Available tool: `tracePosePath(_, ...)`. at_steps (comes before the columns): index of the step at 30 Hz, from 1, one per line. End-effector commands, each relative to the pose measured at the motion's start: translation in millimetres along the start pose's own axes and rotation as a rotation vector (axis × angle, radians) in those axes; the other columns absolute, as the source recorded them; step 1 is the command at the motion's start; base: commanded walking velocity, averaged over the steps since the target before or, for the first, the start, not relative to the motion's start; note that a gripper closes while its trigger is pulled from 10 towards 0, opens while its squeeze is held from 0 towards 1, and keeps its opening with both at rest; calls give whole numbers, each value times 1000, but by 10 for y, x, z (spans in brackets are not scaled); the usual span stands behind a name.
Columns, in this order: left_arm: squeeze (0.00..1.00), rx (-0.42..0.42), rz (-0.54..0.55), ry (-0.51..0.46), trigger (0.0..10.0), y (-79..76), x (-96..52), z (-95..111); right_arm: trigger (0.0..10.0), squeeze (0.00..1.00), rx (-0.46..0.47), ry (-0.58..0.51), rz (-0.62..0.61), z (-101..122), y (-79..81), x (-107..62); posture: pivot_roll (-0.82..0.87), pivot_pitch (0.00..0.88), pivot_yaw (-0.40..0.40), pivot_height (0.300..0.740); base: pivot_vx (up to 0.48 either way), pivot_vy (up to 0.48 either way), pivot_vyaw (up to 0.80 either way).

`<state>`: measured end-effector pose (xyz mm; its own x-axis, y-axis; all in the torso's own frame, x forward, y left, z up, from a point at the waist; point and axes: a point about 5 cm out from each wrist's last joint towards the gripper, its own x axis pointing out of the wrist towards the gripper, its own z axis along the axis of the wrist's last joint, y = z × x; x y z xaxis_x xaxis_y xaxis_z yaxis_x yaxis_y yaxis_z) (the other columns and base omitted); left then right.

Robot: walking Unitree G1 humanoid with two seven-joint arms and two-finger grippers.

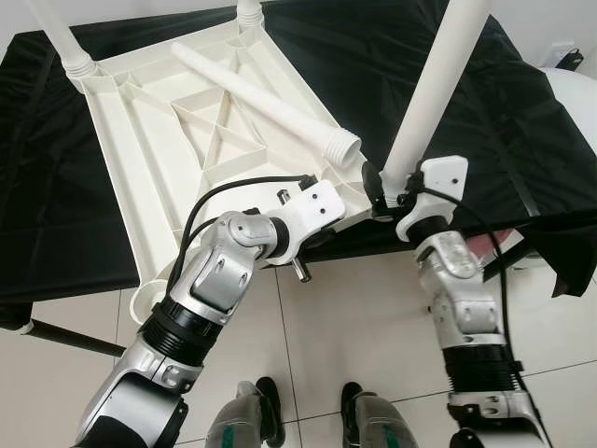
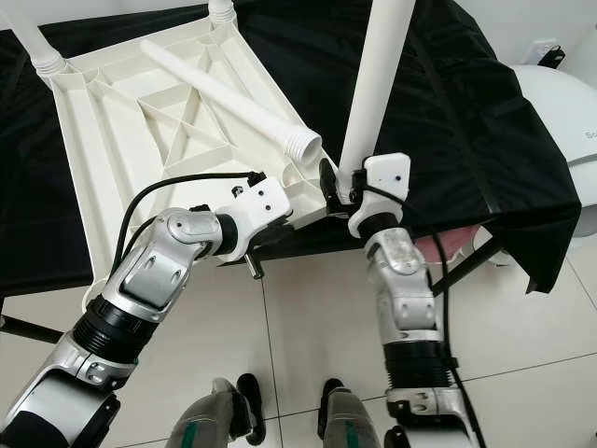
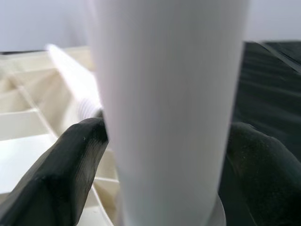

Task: Building children table

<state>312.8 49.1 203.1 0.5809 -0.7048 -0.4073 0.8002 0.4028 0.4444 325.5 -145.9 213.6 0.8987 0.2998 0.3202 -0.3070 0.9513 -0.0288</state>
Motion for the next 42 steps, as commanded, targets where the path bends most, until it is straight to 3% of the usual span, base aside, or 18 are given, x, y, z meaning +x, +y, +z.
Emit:
tracePosePath(1,0,46,86,-17,10000,48,-7,80,10000,0,8,-11,65,28,23,0,-125,207,53,740,0,0,0)
tracePosePath(11,0,44,91,-22,10000,53,2,93,10000,0,-45,-3,212,124,-154,80,-127,211,50,740,0,0,0)
tracePosePath(16,0,41,96,-25,10000,64,2,102,10000,0,-99,62,327,105,-283,141,-127,214,47,740,0,0,0)
tracePosePath(21,0,40,98,-25,10000,66,-3,103,10000,0,-102,82,363,99,-325,163,-123,221,45,740,0,0,0)
tracePosePath(22,0,39,99,-24,10000,67,-7,103,4549,0,-106,89,382,103,-346,177,-123,221,45,740,0,0,0)
tracePosePath(23,0,39,99,-24,10000,67,-7,103,4549,0,-106,89,382,103,-346,177,-123,221,45,740,0,0,0)
tracePosePath(24,0,39,98,-24,10000,67,-8,103,7373,0,-105,94,390,101,-353,185,-123,224,45,740,0,0,0)
tracePosePath(25,0,38,98,-24,10000,66,-8,104,7373,0,-104,98,397,99,-359,190,-123,224,45,740,0,0,0)
tracePosePath(26,0,38,98,-24,10000,67,-7,106,9569,0,-105,103,406,92,-360,193,-123,226,45,740,0,0,0)
tracePosePath(33,0,38,98,-25,10000,68,-5,112,10000,0,-114,114,431,74,-378,212,-122,228,46,740,0,0,0)
tracePosePath(34,0,39,97,-25,10000,70,-6,112,8863,0,-106,118,435,62,-380,216,-122,228,46,740,0,0,0)
tracePosePath(35,0,39,98,-24,10000,73,-6,111,2863,0,-101,118,434,59,-381,218,-122,228,46,740,0,0,0)
tracePosePath(37,0,39,98,-24,10000,75,-6,110,2863,0,-98,117,434,57,-382,220,-122,228,46,740,0,0,0)
tracePosePath(38,0,39,98,-24,10000,75,-7,111,0,0,-95,115,431,57,-383,219,-119,230,48,740,0,0,0)
tracePosePath(42,0,39,98,-24,10000,72,-11,112,0,0,-84,108,441,56,-369,212,-119,232,49,740,0,0,0)
